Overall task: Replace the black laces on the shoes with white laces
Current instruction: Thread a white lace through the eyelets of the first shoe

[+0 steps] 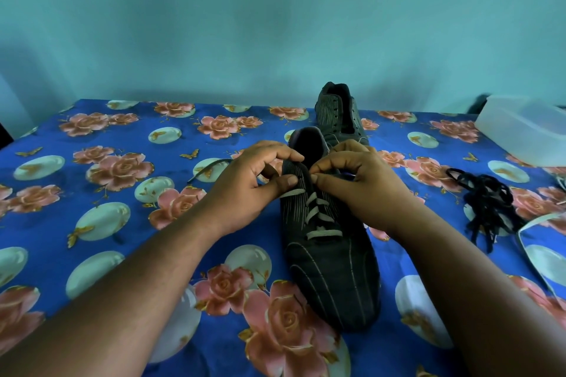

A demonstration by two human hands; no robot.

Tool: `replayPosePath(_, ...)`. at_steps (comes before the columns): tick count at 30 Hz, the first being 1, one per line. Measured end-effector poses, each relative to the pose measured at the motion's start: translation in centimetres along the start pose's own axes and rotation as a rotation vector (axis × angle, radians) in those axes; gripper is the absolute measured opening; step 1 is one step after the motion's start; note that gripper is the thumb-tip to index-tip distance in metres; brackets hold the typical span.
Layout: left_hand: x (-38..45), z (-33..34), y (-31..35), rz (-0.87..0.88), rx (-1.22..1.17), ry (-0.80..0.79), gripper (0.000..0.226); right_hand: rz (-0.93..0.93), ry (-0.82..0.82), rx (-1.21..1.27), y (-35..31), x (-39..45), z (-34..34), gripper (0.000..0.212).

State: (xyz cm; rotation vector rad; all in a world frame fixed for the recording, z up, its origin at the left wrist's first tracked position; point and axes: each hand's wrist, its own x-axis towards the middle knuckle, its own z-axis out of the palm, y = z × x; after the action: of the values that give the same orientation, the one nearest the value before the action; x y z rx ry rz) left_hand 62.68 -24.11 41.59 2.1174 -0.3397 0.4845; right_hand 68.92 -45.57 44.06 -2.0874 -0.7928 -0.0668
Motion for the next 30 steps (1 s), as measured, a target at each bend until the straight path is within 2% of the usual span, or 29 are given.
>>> replayPosePath(4, 0.0, -0.1, 0.1, 0.005, 0.005, 0.003, 0.036, 0.025, -0.039, 0.06, 0.2, 0.0, -0.2, 0.012)
replayPosePath(10, 0.0, 0.0, 0.2, 0.004, 0.021, 0.047, 0.037, 0.03, -0.014, 0.073, 0.4, -0.1, 0.3, 0.012)
replayPosePath(17, 0.2, -0.5, 0.3, 0.116, 0.045, 0.094, 0.024, -0.02, 0.041, -0.016, 0.5, -0.2, 0.4, 0.02)
replayPosePath(20, 0.3, -0.7, 0.5, 0.177, 0.099, 0.114, 0.019, -0.049, 0.01, -0.081, 0.4, -0.4, 0.2, 0.017)
replayPosePath(24, 0.3, -0.5, 0.7, 0.139, 0.088, 0.115, 0.008, -0.065, 0.03, -0.092, 0.1, -0.6, 0.2, 0.02)
replayPosePath(26, 0.2, -0.4, 0.8, 0.106, 0.063, 0.079, 0.006, -0.065, 0.049, -0.085, 0.2, -0.6, 0.2, 0.014)
replayPosePath(27, 0.2, -0.3, 0.8, 0.092, 0.057, 0.054, 0.004, -0.057, 0.049, -0.094, 0.4, -0.6, 0.1, 0.018)
replayPosePath(30, 0.1, -0.2, 0.9, 0.06, 0.064, -0.022, 0.003, -0.033, 0.036, -0.197, 1.1, -0.7, -0.6, 0.051)
